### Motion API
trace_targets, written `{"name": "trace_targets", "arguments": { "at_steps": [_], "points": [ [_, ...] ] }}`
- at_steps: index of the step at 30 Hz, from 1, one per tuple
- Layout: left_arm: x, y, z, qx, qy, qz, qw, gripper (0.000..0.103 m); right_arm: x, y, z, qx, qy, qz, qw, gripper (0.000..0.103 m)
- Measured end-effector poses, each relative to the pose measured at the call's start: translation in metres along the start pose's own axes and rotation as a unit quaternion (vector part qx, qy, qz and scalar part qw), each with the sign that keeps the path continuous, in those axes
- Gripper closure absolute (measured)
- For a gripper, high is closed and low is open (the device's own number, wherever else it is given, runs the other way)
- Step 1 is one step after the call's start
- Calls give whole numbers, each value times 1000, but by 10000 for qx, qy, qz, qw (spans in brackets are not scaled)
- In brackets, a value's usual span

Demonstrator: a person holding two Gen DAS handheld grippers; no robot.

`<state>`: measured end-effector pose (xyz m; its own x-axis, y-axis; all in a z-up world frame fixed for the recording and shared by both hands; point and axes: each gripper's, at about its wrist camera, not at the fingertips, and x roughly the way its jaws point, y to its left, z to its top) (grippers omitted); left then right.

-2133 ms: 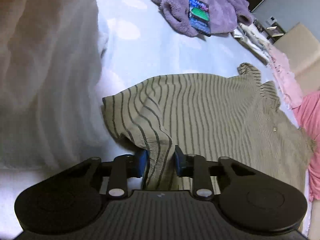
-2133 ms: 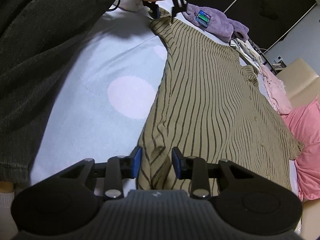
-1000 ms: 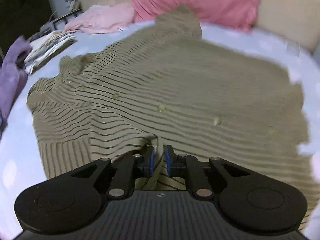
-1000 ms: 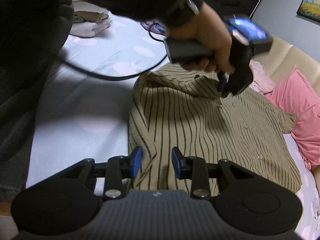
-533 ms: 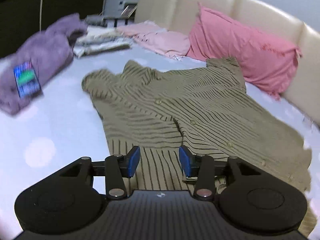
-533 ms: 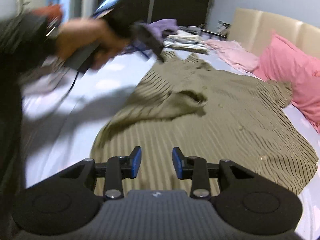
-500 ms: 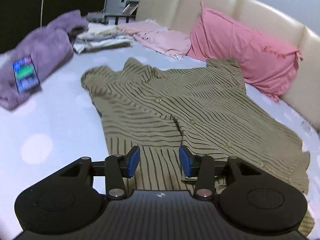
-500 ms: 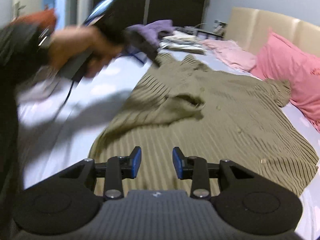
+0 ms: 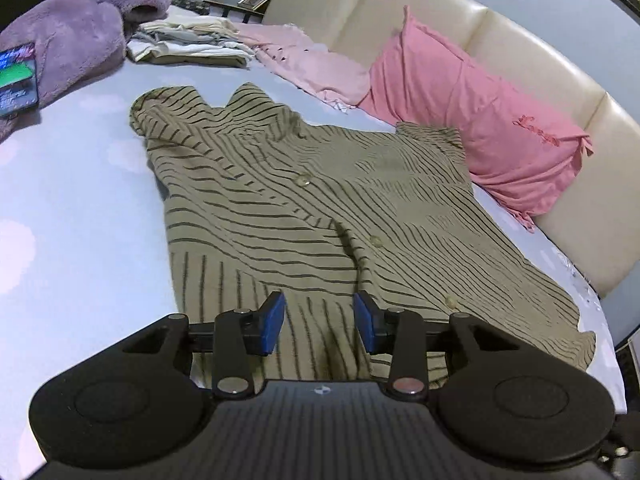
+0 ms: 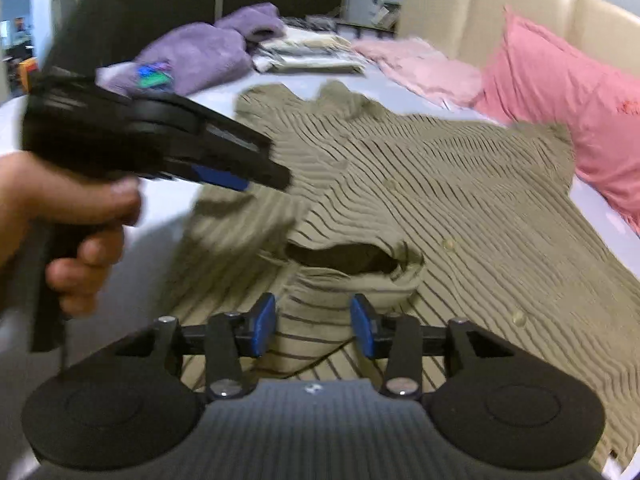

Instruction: Fold clothes

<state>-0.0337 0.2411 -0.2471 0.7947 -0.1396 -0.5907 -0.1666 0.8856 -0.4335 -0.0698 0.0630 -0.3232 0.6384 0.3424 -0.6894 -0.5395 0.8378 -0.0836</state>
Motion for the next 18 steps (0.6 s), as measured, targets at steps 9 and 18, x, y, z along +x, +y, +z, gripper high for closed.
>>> {"name": "trace_targets", "arguments": {
  "at_steps": [9, 18],
  "points": [
    [-8, 9, 11, -424, -122, -192, 9988, 68, -12, -78, -19, 1476, 379, -554, 9868, 89],
    [-3, 7, 10, -331, 42, -115, 9994, 68, -27, -18, 21, -1101, -742, 78, 9911, 53]
  ]
}}
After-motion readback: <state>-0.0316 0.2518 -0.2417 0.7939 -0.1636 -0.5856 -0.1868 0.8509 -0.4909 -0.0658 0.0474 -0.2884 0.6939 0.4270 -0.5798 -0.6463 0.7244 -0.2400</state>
